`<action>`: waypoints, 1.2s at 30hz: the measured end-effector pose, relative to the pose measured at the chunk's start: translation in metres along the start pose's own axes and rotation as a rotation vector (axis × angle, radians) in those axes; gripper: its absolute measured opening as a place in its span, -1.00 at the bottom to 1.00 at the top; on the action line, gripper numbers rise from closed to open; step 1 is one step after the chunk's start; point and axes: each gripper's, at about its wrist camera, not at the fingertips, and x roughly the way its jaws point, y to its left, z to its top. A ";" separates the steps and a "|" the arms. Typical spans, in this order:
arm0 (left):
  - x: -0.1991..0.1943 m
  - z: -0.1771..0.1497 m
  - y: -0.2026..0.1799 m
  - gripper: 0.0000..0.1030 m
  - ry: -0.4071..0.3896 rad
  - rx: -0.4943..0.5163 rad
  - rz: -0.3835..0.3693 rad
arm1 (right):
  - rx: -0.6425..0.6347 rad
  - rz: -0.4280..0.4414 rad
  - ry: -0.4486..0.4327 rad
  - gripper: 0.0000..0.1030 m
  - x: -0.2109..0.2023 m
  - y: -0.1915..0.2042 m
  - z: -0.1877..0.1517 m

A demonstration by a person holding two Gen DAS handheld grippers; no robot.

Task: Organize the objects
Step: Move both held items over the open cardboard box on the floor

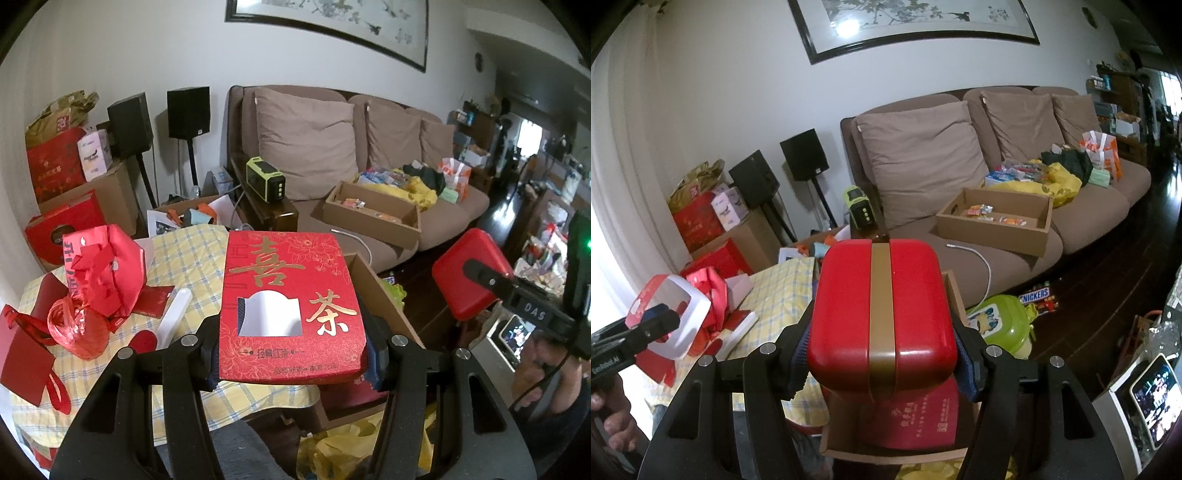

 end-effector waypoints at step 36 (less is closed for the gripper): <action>0.059 -0.036 -0.057 0.03 0.095 0.056 -0.111 | 0.009 -0.071 0.077 0.24 0.031 -0.021 -0.012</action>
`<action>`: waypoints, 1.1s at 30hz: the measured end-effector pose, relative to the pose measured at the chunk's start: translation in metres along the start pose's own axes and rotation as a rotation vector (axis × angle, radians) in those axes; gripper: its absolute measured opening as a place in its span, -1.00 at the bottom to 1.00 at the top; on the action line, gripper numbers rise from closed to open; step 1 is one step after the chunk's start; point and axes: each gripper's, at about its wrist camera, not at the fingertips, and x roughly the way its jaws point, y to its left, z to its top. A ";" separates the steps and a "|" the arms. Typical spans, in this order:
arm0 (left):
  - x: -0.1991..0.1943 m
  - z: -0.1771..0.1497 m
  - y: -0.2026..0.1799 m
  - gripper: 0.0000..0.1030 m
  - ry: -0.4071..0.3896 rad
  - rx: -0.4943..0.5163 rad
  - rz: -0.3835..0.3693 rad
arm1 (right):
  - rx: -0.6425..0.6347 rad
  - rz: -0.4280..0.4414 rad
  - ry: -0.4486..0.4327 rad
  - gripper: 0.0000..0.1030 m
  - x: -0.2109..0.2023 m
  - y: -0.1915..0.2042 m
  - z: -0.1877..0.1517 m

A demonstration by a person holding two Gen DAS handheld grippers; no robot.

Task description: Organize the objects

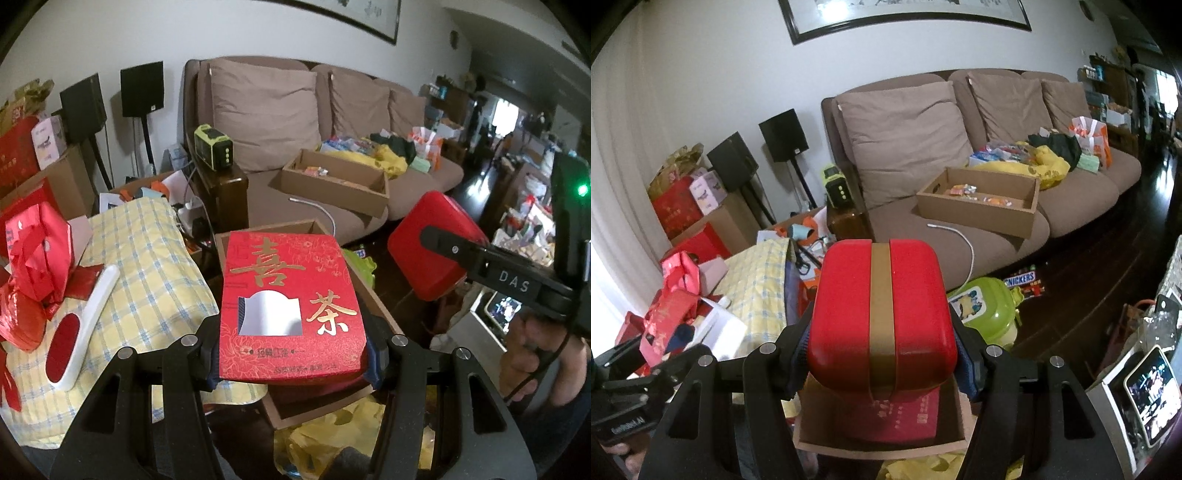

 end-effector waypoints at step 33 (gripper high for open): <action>0.048 -0.007 -0.014 0.03 0.049 -0.052 -0.029 | 0.022 -0.062 0.118 0.24 0.050 -0.020 -0.028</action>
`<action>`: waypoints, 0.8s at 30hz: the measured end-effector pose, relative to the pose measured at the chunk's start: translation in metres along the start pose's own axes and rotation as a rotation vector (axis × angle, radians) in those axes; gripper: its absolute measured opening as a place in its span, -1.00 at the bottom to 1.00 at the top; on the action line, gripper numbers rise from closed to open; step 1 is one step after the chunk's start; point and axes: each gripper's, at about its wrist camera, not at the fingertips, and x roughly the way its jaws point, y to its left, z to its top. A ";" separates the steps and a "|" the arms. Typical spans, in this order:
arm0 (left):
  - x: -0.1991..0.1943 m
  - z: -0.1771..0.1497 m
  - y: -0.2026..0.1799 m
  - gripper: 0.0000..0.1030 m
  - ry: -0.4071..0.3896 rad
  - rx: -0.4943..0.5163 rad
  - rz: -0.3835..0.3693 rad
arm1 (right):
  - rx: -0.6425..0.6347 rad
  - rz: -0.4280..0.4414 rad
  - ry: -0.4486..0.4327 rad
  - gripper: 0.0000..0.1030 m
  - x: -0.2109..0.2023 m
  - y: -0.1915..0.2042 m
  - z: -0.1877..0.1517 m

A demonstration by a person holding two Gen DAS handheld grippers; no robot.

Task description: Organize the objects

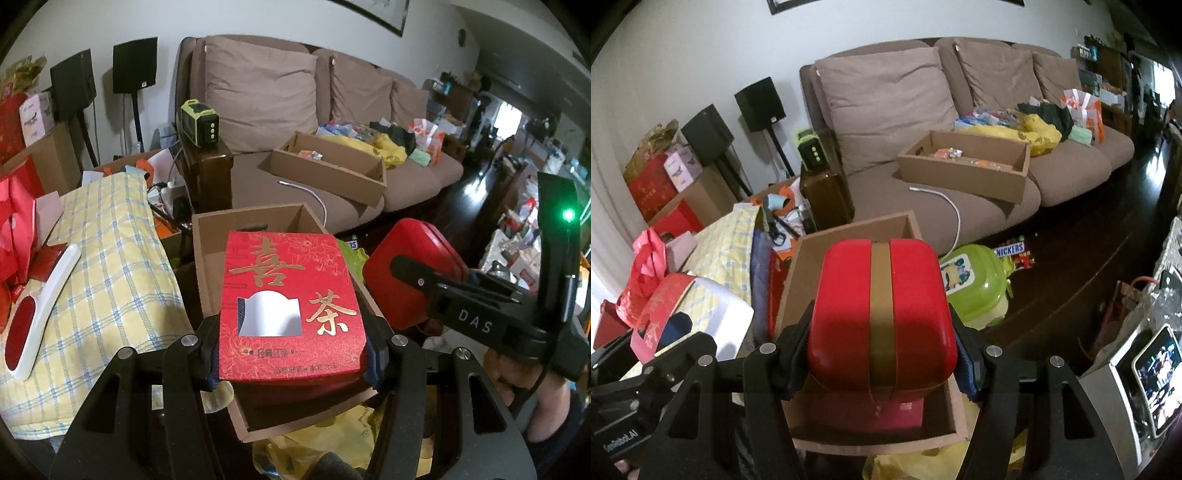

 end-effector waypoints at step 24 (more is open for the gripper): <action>0.017 0.011 -0.001 0.03 -0.021 -0.002 0.041 | 0.020 -0.015 0.054 0.24 0.029 -0.012 -0.015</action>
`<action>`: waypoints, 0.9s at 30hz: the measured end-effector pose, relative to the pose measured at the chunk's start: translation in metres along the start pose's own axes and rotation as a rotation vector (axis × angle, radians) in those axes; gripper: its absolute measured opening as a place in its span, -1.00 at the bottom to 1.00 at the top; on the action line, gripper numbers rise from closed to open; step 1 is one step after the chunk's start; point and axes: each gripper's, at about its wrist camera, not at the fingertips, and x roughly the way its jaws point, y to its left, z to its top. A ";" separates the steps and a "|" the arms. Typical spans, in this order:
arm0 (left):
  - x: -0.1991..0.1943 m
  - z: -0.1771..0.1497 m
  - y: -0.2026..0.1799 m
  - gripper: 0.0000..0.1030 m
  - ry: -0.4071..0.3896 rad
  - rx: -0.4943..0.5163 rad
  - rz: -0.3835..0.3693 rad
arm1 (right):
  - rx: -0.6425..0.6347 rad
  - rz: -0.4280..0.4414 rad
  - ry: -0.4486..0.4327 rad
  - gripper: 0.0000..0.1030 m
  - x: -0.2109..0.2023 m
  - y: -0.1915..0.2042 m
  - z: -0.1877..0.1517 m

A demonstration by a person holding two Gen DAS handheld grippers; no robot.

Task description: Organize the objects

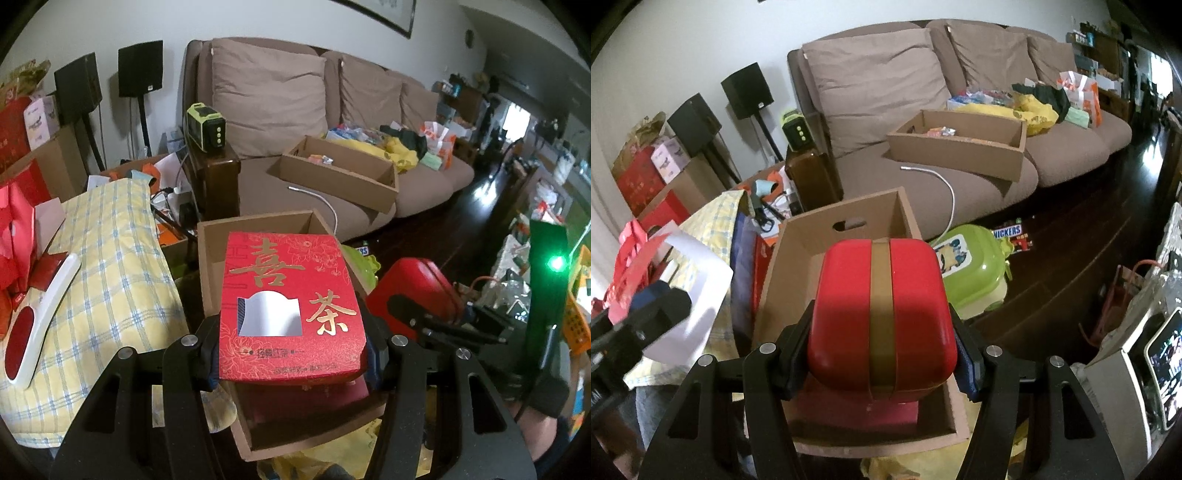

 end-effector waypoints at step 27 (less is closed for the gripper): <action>0.049 -0.002 0.012 0.03 0.017 -0.002 0.052 | 0.019 0.074 0.032 0.24 0.047 -0.019 -0.011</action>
